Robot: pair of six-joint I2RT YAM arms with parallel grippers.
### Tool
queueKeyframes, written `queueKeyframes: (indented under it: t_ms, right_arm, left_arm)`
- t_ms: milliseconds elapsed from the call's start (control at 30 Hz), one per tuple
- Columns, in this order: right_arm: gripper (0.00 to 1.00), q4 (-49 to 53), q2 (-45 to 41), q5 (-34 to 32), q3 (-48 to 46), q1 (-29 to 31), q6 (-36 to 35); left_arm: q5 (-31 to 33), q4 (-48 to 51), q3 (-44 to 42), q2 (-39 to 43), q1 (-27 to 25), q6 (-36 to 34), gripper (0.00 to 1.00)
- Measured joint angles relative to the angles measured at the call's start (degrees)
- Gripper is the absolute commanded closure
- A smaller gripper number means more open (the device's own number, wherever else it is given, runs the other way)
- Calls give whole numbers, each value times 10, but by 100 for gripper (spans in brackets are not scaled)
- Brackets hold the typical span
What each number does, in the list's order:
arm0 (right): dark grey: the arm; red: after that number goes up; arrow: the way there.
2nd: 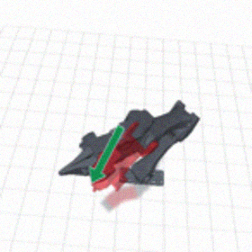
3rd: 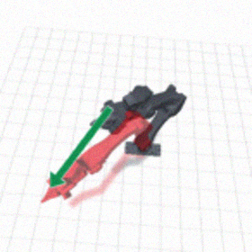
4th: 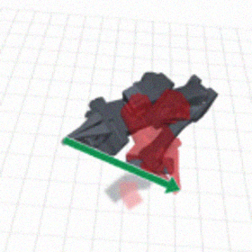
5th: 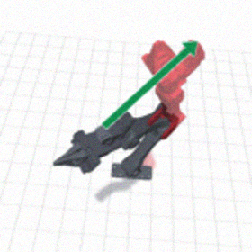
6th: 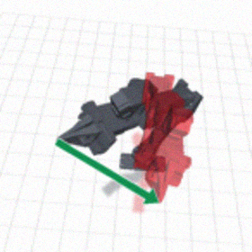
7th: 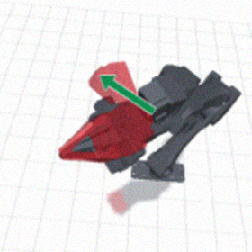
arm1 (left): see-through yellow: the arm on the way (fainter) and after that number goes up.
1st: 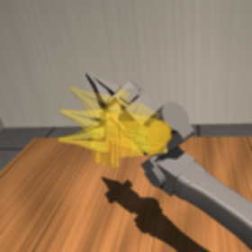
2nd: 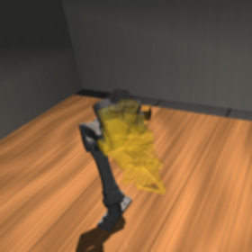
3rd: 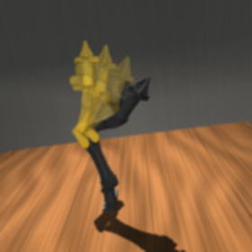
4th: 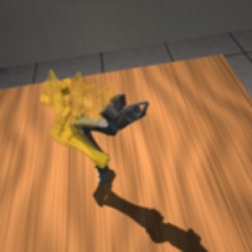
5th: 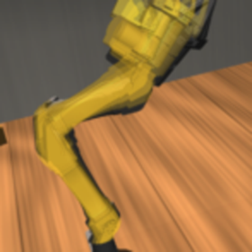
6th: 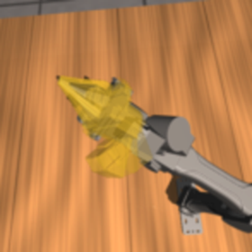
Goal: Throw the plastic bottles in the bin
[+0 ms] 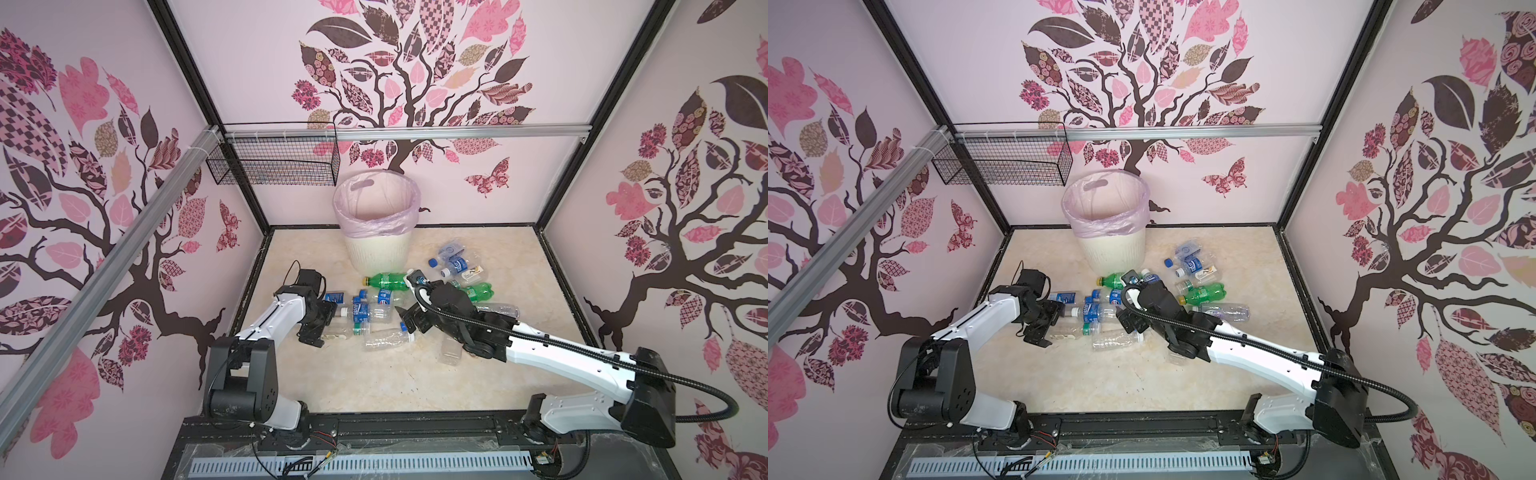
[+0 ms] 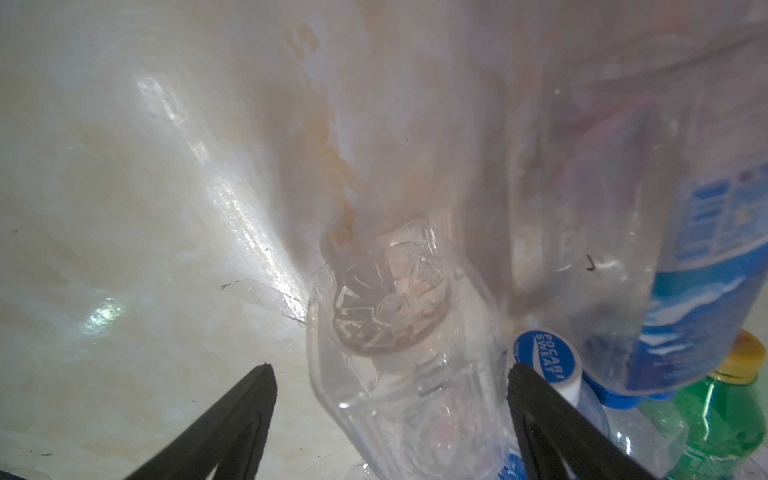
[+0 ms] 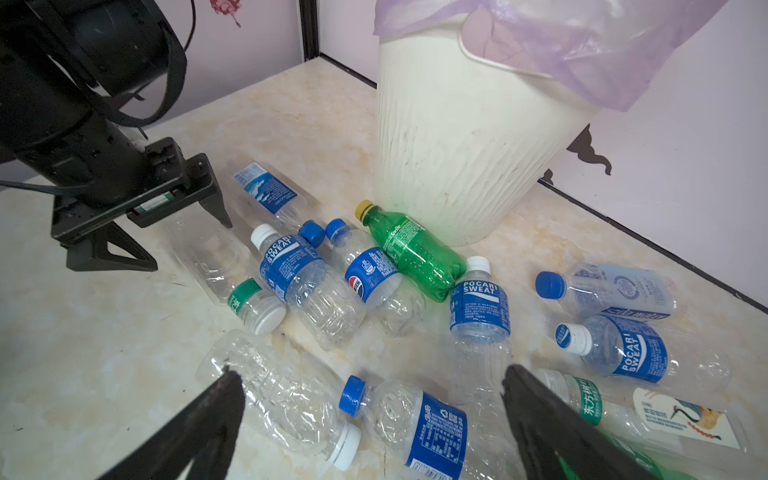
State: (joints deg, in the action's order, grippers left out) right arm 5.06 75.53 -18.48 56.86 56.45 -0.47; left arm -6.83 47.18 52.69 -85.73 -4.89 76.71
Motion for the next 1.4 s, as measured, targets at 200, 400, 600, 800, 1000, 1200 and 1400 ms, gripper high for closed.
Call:
queueKeyframes:
  t_ms: [200, 400, 600, 800, 1000, 1200, 1400]
  right_arm:
    - [1, 17, 37, -37, 33, 0, 5]
    - [1, 47, 37, -35, 57, 0, 8]
    - [0, 58, 44, -16, 58, 0, 13]
    - [0, 64, 57, -12, 56, 0, 27]
    - [0, 63, 66, -9, 54, 0, 45]
    - [1, 63, 77, 3, 54, 0, 67]
    - [1, 72, 88, 26, 63, 0, 88]
  left_arm:
    - [-1, -6, 4, -21, 0, -2, 16]
    - [1, -10, 4, -22, 0, -13, 25]
    - [0, -26, -4, -22, 0, -24, 30]
    - [0, -31, -12, -33, 0, -39, 43]
    - [1, -36, -15, -28, 0, -52, 54]
    - [6, -34, -16, -23, 0, -68, 58]
    - [23, -25, -15, 17, 0, -108, 60]
